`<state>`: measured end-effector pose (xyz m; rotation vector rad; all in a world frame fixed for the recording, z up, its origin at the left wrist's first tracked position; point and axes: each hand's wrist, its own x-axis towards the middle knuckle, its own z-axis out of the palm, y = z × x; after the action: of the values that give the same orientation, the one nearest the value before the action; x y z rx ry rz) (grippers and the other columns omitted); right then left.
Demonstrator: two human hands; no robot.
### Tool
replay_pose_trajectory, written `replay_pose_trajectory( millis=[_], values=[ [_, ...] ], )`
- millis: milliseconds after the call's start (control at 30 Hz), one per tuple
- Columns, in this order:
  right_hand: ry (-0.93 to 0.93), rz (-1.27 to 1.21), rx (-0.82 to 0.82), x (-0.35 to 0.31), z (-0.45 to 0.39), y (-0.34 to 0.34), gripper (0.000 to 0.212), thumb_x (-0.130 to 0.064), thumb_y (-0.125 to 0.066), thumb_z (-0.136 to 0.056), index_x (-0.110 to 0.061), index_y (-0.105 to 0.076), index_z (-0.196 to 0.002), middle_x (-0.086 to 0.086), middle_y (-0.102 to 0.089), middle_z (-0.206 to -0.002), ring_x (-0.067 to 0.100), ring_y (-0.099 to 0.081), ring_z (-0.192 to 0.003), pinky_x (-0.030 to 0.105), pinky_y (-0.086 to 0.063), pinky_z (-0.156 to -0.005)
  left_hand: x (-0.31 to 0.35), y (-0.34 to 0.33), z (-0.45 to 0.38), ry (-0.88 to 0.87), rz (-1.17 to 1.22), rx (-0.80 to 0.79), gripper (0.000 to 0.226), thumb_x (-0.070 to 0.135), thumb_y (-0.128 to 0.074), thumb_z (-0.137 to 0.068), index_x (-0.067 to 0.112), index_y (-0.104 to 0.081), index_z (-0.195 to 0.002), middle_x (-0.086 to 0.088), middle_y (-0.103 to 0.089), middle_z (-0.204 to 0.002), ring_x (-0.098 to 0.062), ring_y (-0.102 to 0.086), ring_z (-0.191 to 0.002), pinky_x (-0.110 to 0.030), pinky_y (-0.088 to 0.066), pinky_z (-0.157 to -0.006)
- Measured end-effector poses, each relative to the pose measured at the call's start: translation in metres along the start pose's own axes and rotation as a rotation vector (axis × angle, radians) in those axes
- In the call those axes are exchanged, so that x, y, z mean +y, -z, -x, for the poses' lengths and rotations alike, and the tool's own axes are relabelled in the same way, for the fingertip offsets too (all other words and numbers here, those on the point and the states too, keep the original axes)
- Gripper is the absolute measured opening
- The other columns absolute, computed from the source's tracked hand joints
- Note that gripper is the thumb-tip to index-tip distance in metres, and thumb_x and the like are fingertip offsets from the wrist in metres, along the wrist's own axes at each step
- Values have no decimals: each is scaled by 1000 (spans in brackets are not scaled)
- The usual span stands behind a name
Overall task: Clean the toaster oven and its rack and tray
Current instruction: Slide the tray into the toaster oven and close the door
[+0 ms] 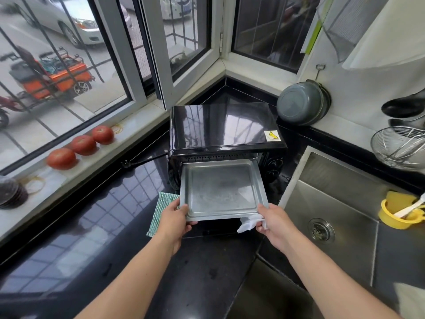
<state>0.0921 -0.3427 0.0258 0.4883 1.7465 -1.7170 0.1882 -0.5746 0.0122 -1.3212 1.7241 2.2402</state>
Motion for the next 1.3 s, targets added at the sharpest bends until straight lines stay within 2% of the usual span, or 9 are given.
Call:
replay_pose_trajectory(
  millis=[100, 267, 400, 533, 733, 967, 1133, 1233, 1300],
  values=[
    [-13, 1, 4, -1, 1, -1, 15, -17, -47, -104, -4, -53, -99, 10, -53, -80, 10, -41, -51, 23, -34, -47, 1, 0, 2, -25, 18, 27, 31, 12, -43, -107, 19, -65, -128, -5, -76, -111, -11, -67, -65, -22, -48, -54],
    [-23, -73, -18, -5, 0, 2, 19, -18, -49, -104, -2, -59, -101, 9, -59, -82, 10, -43, -55, 23, -38, -51, 1, -1, -2, -36, 53, 27, 37, 17, -46, -108, 17, -55, -144, -6, -72, -120, -12, -69, -69, -22, -52, -55],
    [-54, -156, 41, -13, -17, -3, 31, -22, -57, -100, -3, -55, -124, 15, -59, -107, 11, -50, -60, 22, -46, -53, 15, -4, -6, -37, 99, -10, 29, 16, -46, -109, 13, -60, -133, -8, -74, -117, -14, -73, -78, -23, -57, -62],
    [-117, -464, 14, -16, -17, -14, 16, 0, -55, -98, 7, -55, -112, 20, -56, -119, 23, -63, -97, 27, -53, -73, 28, 4, -11, 19, 63, 36, 23, 16, -49, -108, 9, -51, -130, -13, -66, -112, -30, -74, -96, -36, -61, -80],
    [-134, -617, -148, -23, -10, -56, 44, 27, -34, -89, 7, -41, -127, 33, -52, -127, 41, -60, -114, 39, -56, -88, 49, 16, -7, -455, -459, 417, 21, 8, -50, -97, 16, -53, -116, -4, -56, -117, -20, -58, -97, -38, -46, -85],
    [-55, -398, -208, -75, -49, -76, 32, 22, -34, -91, -7, -46, -97, 31, -58, -124, 36, -66, -97, 35, -54, -74, 69, 8, -4, -718, -706, 271, 50, 6, -52, -96, 21, -50, -144, 3, -37, -138, -10, -51, -109, -38, -48, -98],
    [-13, -349, -186, -62, -23, -25, 38, 21, -36, -88, 2, -60, -110, 20, -62, -111, 22, -60, -86, 25, -41, -65, 39, 12, 3, -523, -611, 359, 33, 6, -53, -94, 17, -55, -125, -1, -44, -124, -16, -57, -96, -37, -44, -89],
    [34, -389, 62, -32, 11, 28, 39, 22, -32, -76, 1, -59, -94, 18, -59, -99, 19, -54, -74, 25, -32, -58, -14, 15, 6, -168, -509, 296, 33, 13, -57, -96, 9, -54, -128, -9, -60, -115, -28, -60, -94, -44, -52, -90],
    [53, -454, 290, -12, 36, 59, 34, 18, -33, -82, -2, -57, -94, 13, -59, -91, 17, -52, -69, 25, -34, -60, -33, 6, 10, 137, -159, 149, 27, 15, -56, -101, 5, -53, -126, -11, -62, -103, -24, -60, -80, -41, -54, -80]
  ],
)
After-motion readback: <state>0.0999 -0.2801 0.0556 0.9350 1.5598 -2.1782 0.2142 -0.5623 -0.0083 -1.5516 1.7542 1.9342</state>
